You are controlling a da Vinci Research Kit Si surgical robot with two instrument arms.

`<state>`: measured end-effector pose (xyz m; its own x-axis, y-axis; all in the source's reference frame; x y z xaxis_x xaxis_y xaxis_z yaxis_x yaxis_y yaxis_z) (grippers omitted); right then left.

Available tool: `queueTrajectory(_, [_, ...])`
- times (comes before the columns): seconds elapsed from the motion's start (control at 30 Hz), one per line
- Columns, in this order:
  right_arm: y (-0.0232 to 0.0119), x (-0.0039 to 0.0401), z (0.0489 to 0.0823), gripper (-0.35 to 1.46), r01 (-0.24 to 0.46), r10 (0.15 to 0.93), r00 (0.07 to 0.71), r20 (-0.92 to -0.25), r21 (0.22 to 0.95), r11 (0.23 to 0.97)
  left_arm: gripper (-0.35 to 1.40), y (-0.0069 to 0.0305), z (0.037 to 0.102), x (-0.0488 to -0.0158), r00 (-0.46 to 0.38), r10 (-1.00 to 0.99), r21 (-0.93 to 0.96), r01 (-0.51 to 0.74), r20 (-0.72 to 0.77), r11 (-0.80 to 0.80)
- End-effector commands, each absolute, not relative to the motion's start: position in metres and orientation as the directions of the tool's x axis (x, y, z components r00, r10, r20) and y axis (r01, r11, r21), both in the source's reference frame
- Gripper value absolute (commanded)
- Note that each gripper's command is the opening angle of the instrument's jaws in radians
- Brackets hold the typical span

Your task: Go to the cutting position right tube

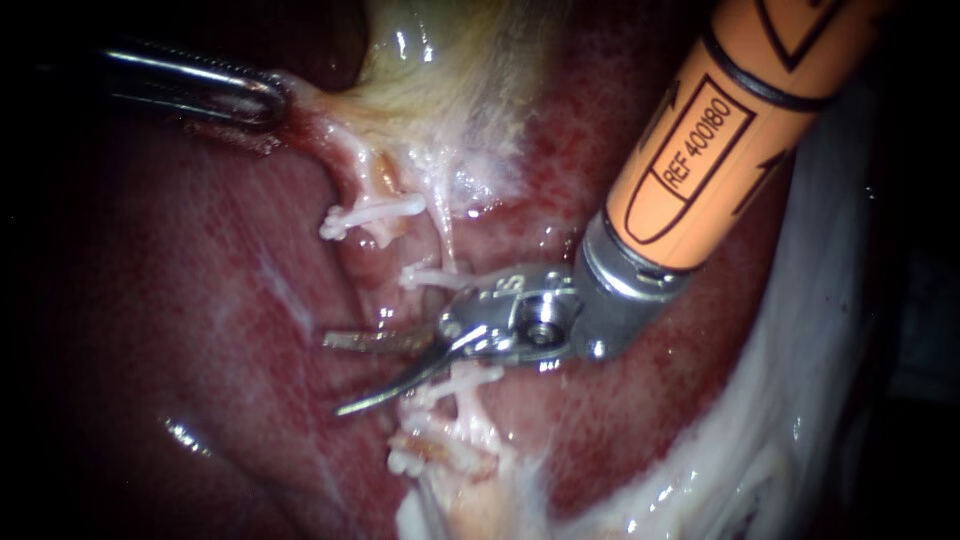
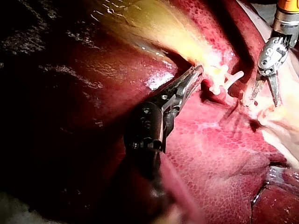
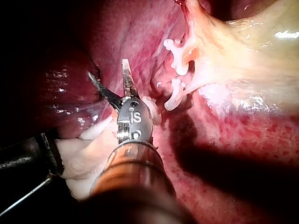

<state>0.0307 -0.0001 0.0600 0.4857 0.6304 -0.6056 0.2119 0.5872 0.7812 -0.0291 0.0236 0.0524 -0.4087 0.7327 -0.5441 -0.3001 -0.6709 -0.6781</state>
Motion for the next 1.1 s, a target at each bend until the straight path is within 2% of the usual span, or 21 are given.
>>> queueTrajectory(0.03, [-0.0001, 0.0305, 0.0599, 0.98, 0.212, 0.63, 0.486, -0.605, 0.781, 0.587, -0.35, 0.0236, 0.0523, -0.029, -0.409, 0.732, -0.678, -0.299, -0.544, -0.671])
queueTrajectory(0.1, [0.0, 0.03, 0.0596, 1.1, 0.215, 0.63, 0.486, -0.605, 0.782, 0.585, -0.35, 0.0236, 0.0523, -0.029, -0.409, 0.732, -0.678, -0.299, -0.544, -0.671])
queueTrajectory(0.2, [0.0001, 0.0282, 0.0589, 1.18, 0.215, 0.64, 0.491, -0.591, 0.794, 0.569, -0.35, 0.0236, 0.0522, -0.0287, -0.409, 0.732, -0.679, -0.297, -0.544, -0.671])
queueTrajectory(0.43, [0.0011, 0.023, 0.0574, 1.23, 0.19, 0.646, 0.51, -0.568, 0.807, 0.559, -0.35, 0.0239, 0.0519, -0.0282, -0.408, 0.733, -0.679, -0.299, -0.544, -0.67])
queueTrajectory(0.57, [0.0016, 0.0211, 0.0577, 1.25, 0.173, 0.655, 0.522, -0.546, 0.82, 0.545, -0.35, 0.0239, 0.0519, -0.0281, -0.408, 0.733, -0.679, -0.299, -0.544, -0.67])
queueTrajectory(0.9, [0.0031, 0.0191, 0.0611, 1.25, 0.117, 0.665, 0.56, -0.494, 0.842, 0.527, -0.35, 0.0239, 0.0517, -0.028, -0.408, 0.733, -0.678, -0.301, -0.544, -0.67])
queueTrajectory(1.1, [0.0023, 0.019, 0.0646, 1.25, 0.071, 0.646, 0.609, -0.461, 0.843, 0.533, -0.35, 0.0239, 0.0517, -0.028, -0.408, 0.733, -0.678, -0.301, -0.544, -0.67])
